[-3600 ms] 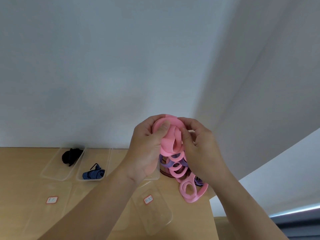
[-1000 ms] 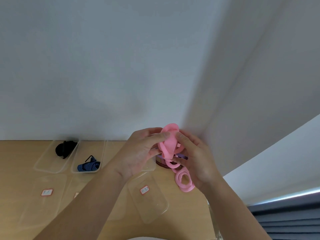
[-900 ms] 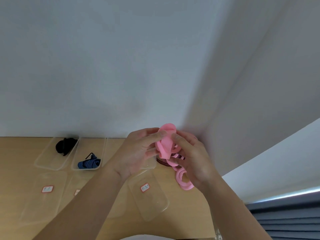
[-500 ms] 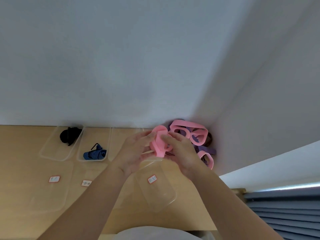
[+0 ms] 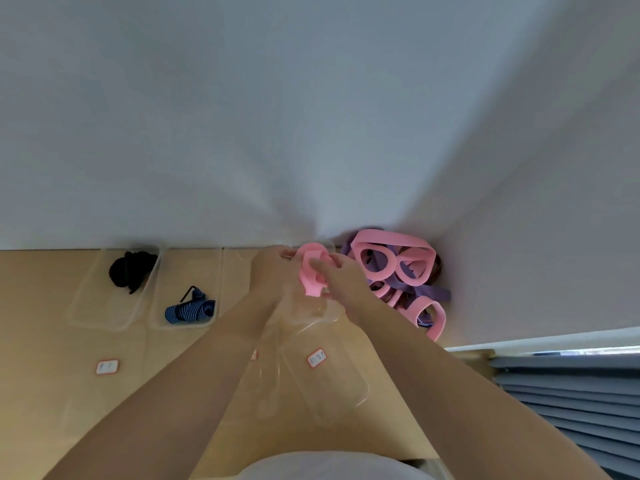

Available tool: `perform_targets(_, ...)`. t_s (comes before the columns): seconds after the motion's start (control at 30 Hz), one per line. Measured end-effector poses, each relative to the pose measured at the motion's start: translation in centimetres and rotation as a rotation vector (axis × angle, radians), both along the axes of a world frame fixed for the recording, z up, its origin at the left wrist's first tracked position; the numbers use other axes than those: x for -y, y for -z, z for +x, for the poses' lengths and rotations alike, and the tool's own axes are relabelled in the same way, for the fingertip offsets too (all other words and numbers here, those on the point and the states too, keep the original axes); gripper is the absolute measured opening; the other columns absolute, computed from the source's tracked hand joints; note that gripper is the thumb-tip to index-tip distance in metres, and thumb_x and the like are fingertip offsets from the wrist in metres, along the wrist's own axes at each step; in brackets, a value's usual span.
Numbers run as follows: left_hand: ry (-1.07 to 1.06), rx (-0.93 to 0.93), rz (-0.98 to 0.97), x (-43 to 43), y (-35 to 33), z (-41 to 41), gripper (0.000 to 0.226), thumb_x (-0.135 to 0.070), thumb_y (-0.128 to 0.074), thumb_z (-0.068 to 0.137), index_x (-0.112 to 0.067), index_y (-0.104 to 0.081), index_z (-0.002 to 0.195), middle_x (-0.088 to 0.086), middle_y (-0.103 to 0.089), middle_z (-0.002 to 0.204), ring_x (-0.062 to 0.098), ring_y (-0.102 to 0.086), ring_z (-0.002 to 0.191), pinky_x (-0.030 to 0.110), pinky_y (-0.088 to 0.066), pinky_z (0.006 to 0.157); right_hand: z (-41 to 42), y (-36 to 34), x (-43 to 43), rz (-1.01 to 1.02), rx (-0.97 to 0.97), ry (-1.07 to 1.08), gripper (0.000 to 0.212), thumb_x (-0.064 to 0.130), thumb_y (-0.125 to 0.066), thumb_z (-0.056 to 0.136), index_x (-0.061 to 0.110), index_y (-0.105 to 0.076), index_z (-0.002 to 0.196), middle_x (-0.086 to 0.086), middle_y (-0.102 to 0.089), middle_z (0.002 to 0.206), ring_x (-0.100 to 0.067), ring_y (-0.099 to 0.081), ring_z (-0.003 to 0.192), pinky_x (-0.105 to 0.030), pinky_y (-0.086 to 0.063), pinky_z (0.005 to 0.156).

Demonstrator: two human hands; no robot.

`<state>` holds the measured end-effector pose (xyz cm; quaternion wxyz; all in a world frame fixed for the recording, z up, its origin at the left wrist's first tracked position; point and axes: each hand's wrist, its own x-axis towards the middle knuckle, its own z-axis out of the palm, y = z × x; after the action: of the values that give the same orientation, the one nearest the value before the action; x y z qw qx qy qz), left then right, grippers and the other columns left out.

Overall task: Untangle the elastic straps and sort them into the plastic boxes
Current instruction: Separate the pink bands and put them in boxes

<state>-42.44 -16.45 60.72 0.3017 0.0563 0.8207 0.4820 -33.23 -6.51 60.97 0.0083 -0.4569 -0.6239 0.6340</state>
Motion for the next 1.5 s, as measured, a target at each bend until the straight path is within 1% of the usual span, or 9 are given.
perform_targets(0.13, 0.171, -0.184, -0.196, -0.2, 1.7, -1.8, 0.027, -0.018, -0.065, 0.092, -0.014, -0.07, 0.066, 0.0, -0.064, 0.062, 0.021, -0.053, 0.065, 0.03, -0.042, 0.06, -0.5, 1.2, 0.0, 0.403, 0.105, -0.223, 0.034, 0.031, -0.062, 0.094, 0.015, -0.063, 0.124, -0.001, -0.063, 0.106, -0.024, -0.062, 0.104, -0.034, -0.05, 0.085)
perform_targets(0.23, 0.289, -0.289, -0.268, -0.4, 2.5, -2.1, 0.029, -0.026, -0.061, 0.099, -0.021, -0.073, 0.073, -0.001, -0.069, 0.067, 0.021, -0.064, 0.067, 0.028, -0.047, 0.063, 0.2, 2.3, 1.4, 0.877, 0.016, -0.303, 0.039, 0.014, -0.063, 0.086, 0.014, -0.064, 0.125, -0.005, -0.062, 0.12, -0.023, -0.05, 0.114, -0.034, -0.042, 0.094)
perform_targets(0.3, 0.319, -0.372, -0.324, -0.7, 2.6, -1.8, 0.03, -0.034, -0.055, 0.102, -0.023, -0.077, 0.084, -0.003, -0.074, 0.075, 0.018, -0.068, 0.073, 0.031, -0.054, 0.07, 0.5, 3.0, 2.1, 0.977, -0.079, -0.379, 0.049, 0.005, -0.066, 0.079, 0.012, -0.065, 0.127, -0.006, -0.063, 0.127, -0.023, -0.051, 0.115, -0.036, -0.044, 0.088)
perform_targets(0.43, 0.334, -0.595, -0.406, -0.6, 2.6, -1.5, 0.031, -0.037, -0.048, 0.104, -0.028, -0.075, 0.092, -0.002, -0.07, 0.087, 0.021, -0.066, 0.084, 0.032, -0.05, 0.068, 0.6, 4.3, 2.3, 1.104, 0.117, -0.75, 0.058, 0.009, -0.061, 0.082, 0.009, -0.056, 0.14, -0.006, -0.06, 0.136, -0.032, -0.061, 0.109, -0.041, -0.045, 0.073)
perform_targets(0.63, 0.676, -0.775, -0.614, 0.0, 3.5, -1.7, 0.029, -0.028, -0.052, 0.101, -0.027, -0.068, 0.125, -0.001, -0.061, 0.123, 0.022, -0.052, 0.115, 0.031, -0.043, 0.096, 0.3, 4.6, 2.6, 1.077, 0.203, -0.873, 0.066, 0.01, -0.051, 0.083, 0.006, -0.046, 0.148, -0.01, -0.058, 0.14, -0.036, -0.056, 0.118, -0.048, -0.042, 0.099)
perform_targets(0.8, 0.595, -0.832, -0.614, -0.4, 3.1, -1.1, 0.022, -0.026, -0.059, 0.092, -0.026, -0.07, 0.111, 0.001, -0.056, 0.118, 0.024, -0.049, 0.106, 0.031, -0.041, 0.088, 0.7, 3.0, 1.7, 1.071, 0.055, -0.714, 0.042, 0.005, -0.052, 0.08, 0.005, -0.067, 0.119, -0.007, -0.066, 0.123, -0.037, -0.059, 0.104, -0.044, -0.045, 0.075)
perform_targets(1.0, 0.597, -0.848, -0.573, -1.0, 2.1, 0.8, 0.031, -0.033, -0.049, 0.1, -0.017, -0.065, 0.122, 0.004, -0.058, 0.131, 0.026, -0.051, 0.122, 0.037, -0.038, 0.096, 4.2, 0.5, -1.8, 1.096, 0.057, -0.542, 0.021, 0.011, -0.051, 0.093, 0.007, -0.071, 0.093, -0.006, -0.071, 0.099, -0.032, -0.061, 0.092, -0.045, -0.046, 0.078)
perform_targets(1.27, 0.812, -0.815, -0.517, -3.6, -0.5, 4.3, 0.045, -0.043, -0.035, 0.108, -0.01, -0.051, 0.135, 0.006, -0.05, 0.145, 0.03, -0.038, 0.142, 0.045, -0.036, 0.109, 7.7, -2.3, -6.0, 1.11, 0.277, -0.432, 0.031, 0.02, -0.033, 0.104, 0.01, -0.06, 0.115, -0.005, -0.06, 0.121, -0.024, -0.056, 0.109, -0.032, -0.04, 0.076)
perform_targets(1.5, 0.835, -0.776, -0.495, -5.1, -0.7, 5.9, 0.044, -0.04, -0.04, 0.106, -0.008, -0.052, 0.134, 0.009, -0.046, 0.151, 0.029, -0.037, 0.141, 0.044, -0.033, 0.108, 10.0, -3.6, -7.3, 1.012, 0.312, -0.349, 0.026, 0.023, -0.046, 0.101, 0.008, -0.06, 0.118, -0.01, -0.064, 0.118, -0.03, -0.061, 0.105, -0.038, -0.049, 0.081)
